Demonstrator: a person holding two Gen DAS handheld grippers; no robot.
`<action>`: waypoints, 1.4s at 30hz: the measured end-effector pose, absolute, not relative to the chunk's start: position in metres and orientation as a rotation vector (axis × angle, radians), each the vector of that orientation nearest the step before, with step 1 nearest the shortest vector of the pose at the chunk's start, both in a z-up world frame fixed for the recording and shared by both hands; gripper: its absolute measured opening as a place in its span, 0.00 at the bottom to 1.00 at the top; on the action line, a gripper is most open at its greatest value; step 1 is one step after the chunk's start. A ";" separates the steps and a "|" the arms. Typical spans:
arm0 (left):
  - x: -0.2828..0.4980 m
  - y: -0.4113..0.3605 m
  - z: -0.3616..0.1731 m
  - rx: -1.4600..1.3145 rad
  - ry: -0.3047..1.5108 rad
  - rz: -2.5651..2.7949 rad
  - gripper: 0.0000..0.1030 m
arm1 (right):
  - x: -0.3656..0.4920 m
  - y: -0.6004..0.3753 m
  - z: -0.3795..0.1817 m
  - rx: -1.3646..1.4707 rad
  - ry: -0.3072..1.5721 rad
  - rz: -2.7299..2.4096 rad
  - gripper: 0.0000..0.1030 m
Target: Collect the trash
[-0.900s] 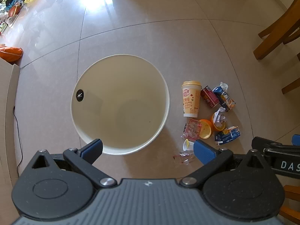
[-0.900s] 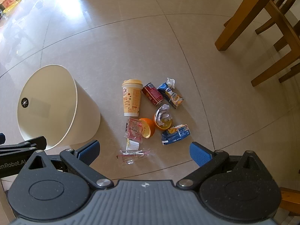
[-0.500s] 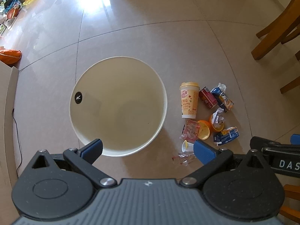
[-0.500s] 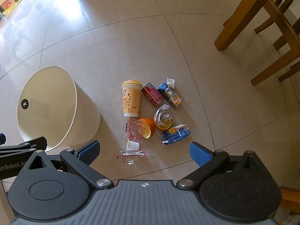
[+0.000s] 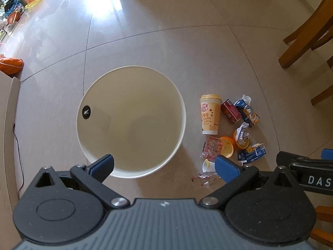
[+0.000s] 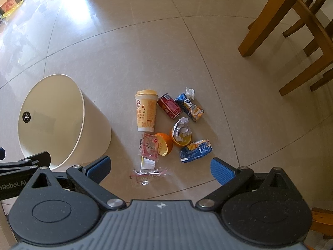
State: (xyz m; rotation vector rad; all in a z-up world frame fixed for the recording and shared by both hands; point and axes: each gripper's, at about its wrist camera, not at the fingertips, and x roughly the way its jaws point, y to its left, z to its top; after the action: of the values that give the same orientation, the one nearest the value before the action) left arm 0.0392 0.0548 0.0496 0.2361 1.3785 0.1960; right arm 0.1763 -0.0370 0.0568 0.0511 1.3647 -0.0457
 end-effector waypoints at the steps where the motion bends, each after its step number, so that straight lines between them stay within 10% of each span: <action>1: 0.040 0.056 0.049 0.235 1.378 0.197 0.99 | 0.177 -0.037 0.056 0.052 1.363 -0.047 1.00; 42: 0.083 0.181 0.018 0.228 1.328 0.302 0.99 | 0.178 -0.021 -0.040 0.013 1.438 -0.002 1.00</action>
State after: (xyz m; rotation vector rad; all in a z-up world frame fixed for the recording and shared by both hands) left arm 0.0835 0.1809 0.0182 0.2285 1.3280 0.3024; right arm 0.1780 -0.0207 -0.0402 0.0129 1.4383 -0.0016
